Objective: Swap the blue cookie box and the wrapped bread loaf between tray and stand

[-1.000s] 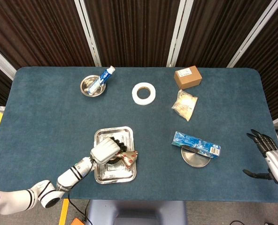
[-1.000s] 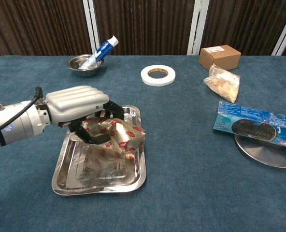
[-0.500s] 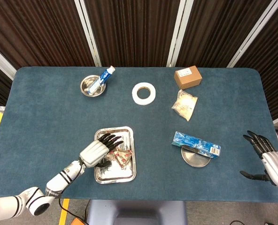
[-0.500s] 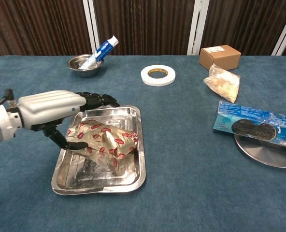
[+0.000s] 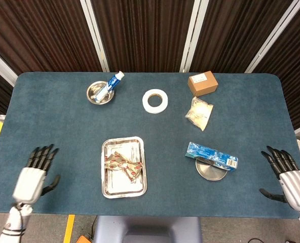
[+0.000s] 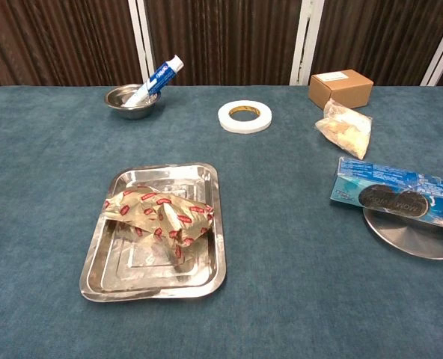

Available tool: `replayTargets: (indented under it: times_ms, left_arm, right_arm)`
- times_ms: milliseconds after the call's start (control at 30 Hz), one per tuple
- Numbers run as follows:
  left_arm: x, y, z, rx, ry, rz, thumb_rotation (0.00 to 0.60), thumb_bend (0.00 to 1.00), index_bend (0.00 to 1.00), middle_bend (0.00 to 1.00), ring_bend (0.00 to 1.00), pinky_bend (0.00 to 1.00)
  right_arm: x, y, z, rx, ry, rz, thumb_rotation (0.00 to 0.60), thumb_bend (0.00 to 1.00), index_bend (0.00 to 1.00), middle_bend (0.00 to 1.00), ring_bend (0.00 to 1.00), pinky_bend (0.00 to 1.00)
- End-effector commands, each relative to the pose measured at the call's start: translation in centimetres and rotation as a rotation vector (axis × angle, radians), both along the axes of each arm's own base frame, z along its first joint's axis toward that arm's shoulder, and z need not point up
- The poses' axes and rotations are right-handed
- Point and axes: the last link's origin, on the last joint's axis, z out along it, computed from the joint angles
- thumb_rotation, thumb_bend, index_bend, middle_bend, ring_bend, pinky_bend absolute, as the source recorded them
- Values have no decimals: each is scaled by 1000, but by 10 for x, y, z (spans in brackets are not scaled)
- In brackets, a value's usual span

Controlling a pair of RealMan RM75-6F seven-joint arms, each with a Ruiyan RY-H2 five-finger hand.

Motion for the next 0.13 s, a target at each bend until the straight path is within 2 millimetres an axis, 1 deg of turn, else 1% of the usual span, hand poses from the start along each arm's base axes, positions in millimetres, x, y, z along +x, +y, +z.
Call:
replayTargets:
  times_ms: [33,133]
  left_arm:
    - [-24,-34,33,138,-51,11,600,386,0,0,0,30]
    - [-28,-34,35,116,-38,22,600,388,0,0,0,30]
  right_arm:
    - [3,5,-5,-14,6,-2,600,156,0,0,0,0]
    - [4,6,-7,-18,18,-5,600,156,0,0,0,0]
